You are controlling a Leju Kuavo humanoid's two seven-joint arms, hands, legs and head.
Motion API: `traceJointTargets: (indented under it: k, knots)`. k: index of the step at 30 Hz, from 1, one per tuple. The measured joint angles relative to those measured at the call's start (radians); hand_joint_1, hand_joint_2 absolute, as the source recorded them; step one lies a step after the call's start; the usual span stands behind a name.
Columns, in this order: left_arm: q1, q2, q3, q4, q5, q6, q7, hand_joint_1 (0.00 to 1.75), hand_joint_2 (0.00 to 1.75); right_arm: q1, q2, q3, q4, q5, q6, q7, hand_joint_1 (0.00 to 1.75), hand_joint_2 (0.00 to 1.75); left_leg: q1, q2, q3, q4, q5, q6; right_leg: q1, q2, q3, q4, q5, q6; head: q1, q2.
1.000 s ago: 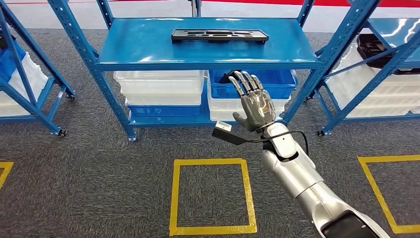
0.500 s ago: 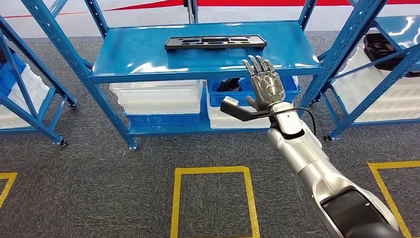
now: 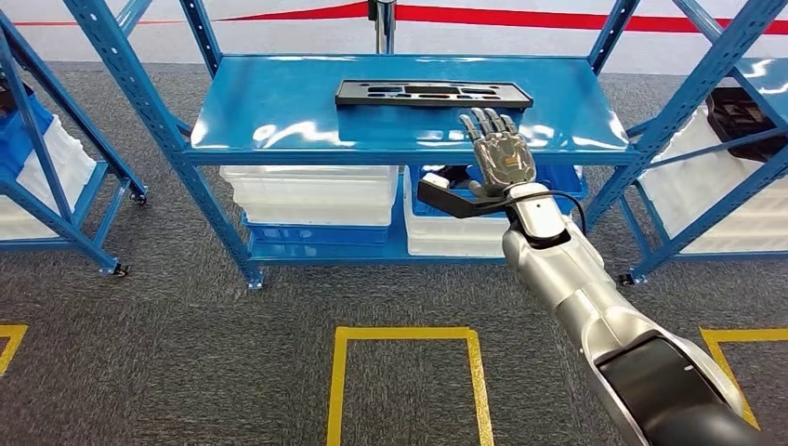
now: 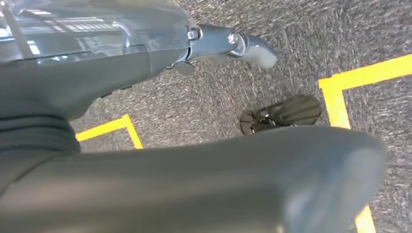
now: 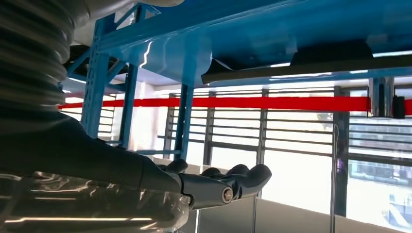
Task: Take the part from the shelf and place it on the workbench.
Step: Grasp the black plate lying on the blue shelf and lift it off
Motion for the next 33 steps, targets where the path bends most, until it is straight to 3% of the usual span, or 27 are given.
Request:
traceJointTargets:
  k: [1, 2, 3, 5, 6, 7, 10, 12, 15, 16, 17, 18, 20, 21, 22, 27, 33]
  knots:
    - [0.0, 0.0, 0.0, 0.0, -0.002, 0.0, 0.0, 0.0, 0.0, -0.001, 0.0, 0.0, 0.011, 0.002, 0.003, 0.003, 0.0, 1.75, 0.0, -0.001, 0.006, 0.0, -0.006, 0.001, 0.0, 0.0, -0.039, 0.047, -0.002, 0.001, 0.004, 0.0]
    - [0.001, 0.0, 0.0, 0.0, -0.003, 0.0, 0.0, 0.0, 0.0, -0.001, 0.0, 0.0, 0.022, 0.003, 0.007, 0.008, 0.0, 1.75, 0.001, -0.002, 0.013, 0.0, -0.013, -0.001, -0.001, 0.0, -0.061, 0.059, 0.017, 0.001, 0.008, 0.0]
    - [0.001, 0.0, 0.0, 0.0, -0.004, 0.0, 0.0, 0.0, 0.0, -0.003, 0.0, 0.001, 0.032, 0.006, 0.011, 0.012, 0.0, 1.75, 0.002, -0.003, 0.022, 0.0, -0.02, -0.003, -0.001, 0.0, -0.063, 0.03, 0.056, 0.001, 0.012, 0.0]
    - [0.001, 0.0, 0.0, 0.0, -0.007, 0.0, 0.0, 0.0, 0.0, -0.011, -0.001, 0.001, 0.053, 0.012, 0.018, 0.02, 0.0, 1.75, 0.004, -0.006, 0.043, 0.0, -0.036, -0.012, -0.002, -0.001, -0.027, -0.093, 0.15, 0.002, 0.018, 0.0]
    - [0.001, 0.0, 0.0, 0.0, -0.007, 0.0, 0.0, 0.0, 0.0, -0.016, -0.001, 0.001, 0.065, 0.015, 0.02, 0.023, 0.0, 1.75, 0.003, -0.007, 0.049, 0.0, -0.042, -0.018, 0.0, -0.002, -0.006, -0.148, 0.177, 0.001, 0.021, 0.0]
    - [0.0, 0.0, 0.0, 0.0, -0.008, 0.0, 0.0, 0.0, 0.0, -0.021, -0.002, 0.002, 0.076, 0.017, 0.022, 0.026, 0.0, 1.75, 0.001, -0.008, 0.05, 0.0, -0.046, -0.023, 0.001, -0.002, 0.01, -0.184, 0.184, -0.002, 0.023, 0.0]
    - [0.002, 0.0, 0.0, 0.0, -0.009, 0.0, 0.0, 0.0, 0.0, -0.025, -0.004, 0.002, 0.097, 0.02, 0.023, 0.031, 0.0, 1.75, -0.001, -0.009, 0.048, -0.002, -0.05, -0.034, 0.001, 0.002, 0.026, -0.207, 0.162, -0.015, 0.018, 0.0]
    - [0.004, 0.0, 0.0, 0.0, -0.009, 0.0, -0.001, 0.0, 0.0, -0.029, -0.006, 0.002, 0.103, 0.02, 0.022, 0.033, 0.0, 1.75, 0.001, -0.007, 0.035, 0.032, -0.068, -0.04, -0.005, 0.004, 0.036, -0.209, 0.156, -0.026, 0.008, 0.0]
    - [0.005, 0.0, -0.001, 0.0, -0.009, 0.0, -0.002, 0.0, 0.0, -0.029, -0.005, 0.002, 0.111, 0.017, 0.017, 0.029, 0.0, 1.75, 0.0, -0.006, -0.063, 0.218, -0.131, -0.042, -0.002, 0.004, 0.058, -0.211, 0.142, -0.044, -0.014, 0.0]
    - [0.007, 0.0, -0.001, 0.0, -0.008, 0.0, -0.002, 0.0, 0.0, -0.026, -0.005, 0.002, 0.114, 0.013, 0.014, 0.025, 0.0, 1.75, -0.001, -0.006, -0.099, 0.274, -0.139, -0.042, 0.0, 0.004, 0.066, -0.211, 0.136, -0.047, -0.018, 0.0]
    - [0.008, 0.0, -0.001, 0.0, -0.007, 0.0, -0.002, 0.0, 0.0, -0.022, -0.005, 0.002, 0.116, 0.007, 0.012, 0.019, 0.0, 1.75, -0.001, -0.006, -0.12, 0.297, -0.13, -0.04, 0.001, 0.004, 0.075, -0.21, 0.13, -0.048, -0.02, 0.0]
    - [0.009, 0.0, 0.0, 0.0, -0.006, 0.001, -0.002, 0.0, 0.0, -0.02, -0.005, 0.001, 0.117, 0.0, 0.01, 0.014, 0.0, 1.75, -0.002, -0.006, -0.124, 0.28, -0.101, -0.039, 0.003, 0.005, 0.084, -0.21, 0.123, -0.047, -0.021, 0.0]
    - [0.01, 0.0, 0.001, 0.0, -0.003, 0.002, -0.003, 0.0, 0.0, -0.019, -0.005, -0.001, 0.118, -0.013, 0.007, 0.005, 0.0, 1.75, -0.004, -0.007, -0.085, 0.156, -0.013, -0.032, 0.002, 0.007, 0.105, -0.21, 0.106, -0.042, -0.023, 0.0]
    - [0.011, 0.0, 0.002, 0.001, -0.002, 0.004, -0.002, 0.0, 0.0, -0.021, -0.005, -0.002, 0.118, -0.016, 0.007, 0.003, 0.0, 1.75, -0.007, -0.007, -0.061, 0.094, 0.018, -0.029, 0.004, 0.008, 0.112, -0.21, 0.098, -0.037, -0.025, 0.0]
    - [0.01, 0.0, 0.003, 0.001, -0.001, 0.006, -0.002, 0.0, 0.0, -0.021, -0.005, -0.002, 0.118, -0.019, 0.006, 0.002, 0.0, 1.75, -0.009, -0.008, -0.043, 0.05, 0.03, -0.027, 0.006, 0.009, 0.116, -0.209, 0.092, -0.033, -0.025, 0.0]
    - [0.012, 0.0, 0.006, 0.002, 0.0, 0.012, 0.002, 0.0, 0.0, -0.017, -0.006, -0.005, 0.119, -0.023, -0.005, -0.006, 0.0, 1.75, -0.014, -0.011, -0.024, 0.011, 0.015, -0.017, 0.007, 0.008, 0.12, -0.222, 0.091, -0.015, -0.021, 0.0]
    - [0.01, 0.001, 0.01, 0.002, 0.0, 0.014, 0.003, 0.0, 0.0, -0.003, -0.007, -0.008, 0.119, -0.03, -0.017, -0.008, 0.0, 1.75, -0.019, -0.015, -0.02, 0.008, 0.012, -0.015, 0.01, 0.007, 0.128, -0.232, 0.1, -0.018, -0.006, 0.0]
